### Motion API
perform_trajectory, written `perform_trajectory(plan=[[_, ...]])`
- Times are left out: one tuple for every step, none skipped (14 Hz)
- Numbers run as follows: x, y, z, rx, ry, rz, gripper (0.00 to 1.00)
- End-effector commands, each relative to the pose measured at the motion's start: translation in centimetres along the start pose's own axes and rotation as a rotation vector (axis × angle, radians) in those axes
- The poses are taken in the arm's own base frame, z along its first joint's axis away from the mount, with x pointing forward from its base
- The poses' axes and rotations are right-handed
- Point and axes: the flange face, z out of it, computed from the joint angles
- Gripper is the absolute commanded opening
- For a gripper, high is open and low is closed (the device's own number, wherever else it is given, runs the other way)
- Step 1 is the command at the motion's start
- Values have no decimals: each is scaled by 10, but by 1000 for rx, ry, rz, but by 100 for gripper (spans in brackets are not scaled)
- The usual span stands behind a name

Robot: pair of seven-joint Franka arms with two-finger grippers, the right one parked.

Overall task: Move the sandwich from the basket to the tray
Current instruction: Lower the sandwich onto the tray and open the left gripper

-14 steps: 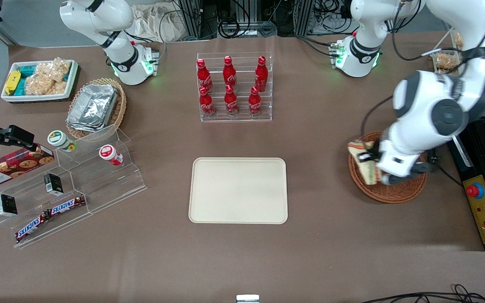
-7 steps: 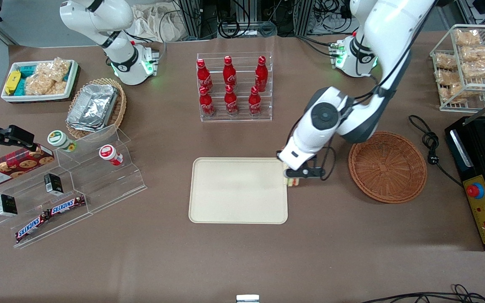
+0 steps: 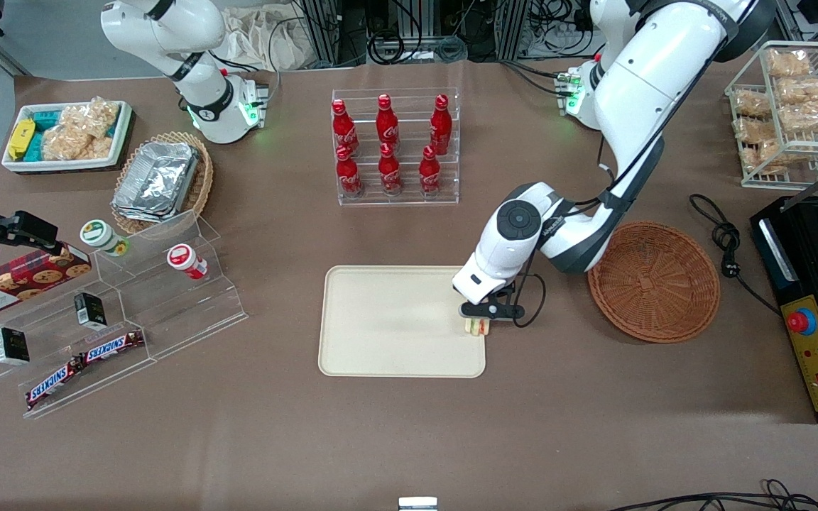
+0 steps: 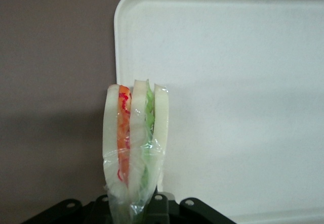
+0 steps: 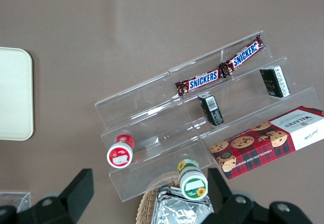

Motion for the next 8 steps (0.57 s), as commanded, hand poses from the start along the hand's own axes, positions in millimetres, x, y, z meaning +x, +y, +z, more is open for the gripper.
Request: perform_trajectory(plan=[[15,5,-9,-27,57,-58,80],[18,6,-15,-32,68,-74,80],[22,5,-20,-35,78,-81,80],[24,6,-23,-39,83,-86,81],[27,5,-27,-40,91,-98,81],[29,5,-37,-43,106,-108,84],[34,4,-53,-48,129,-131,92],[41,-2,-74,-50,159,-170,98]])
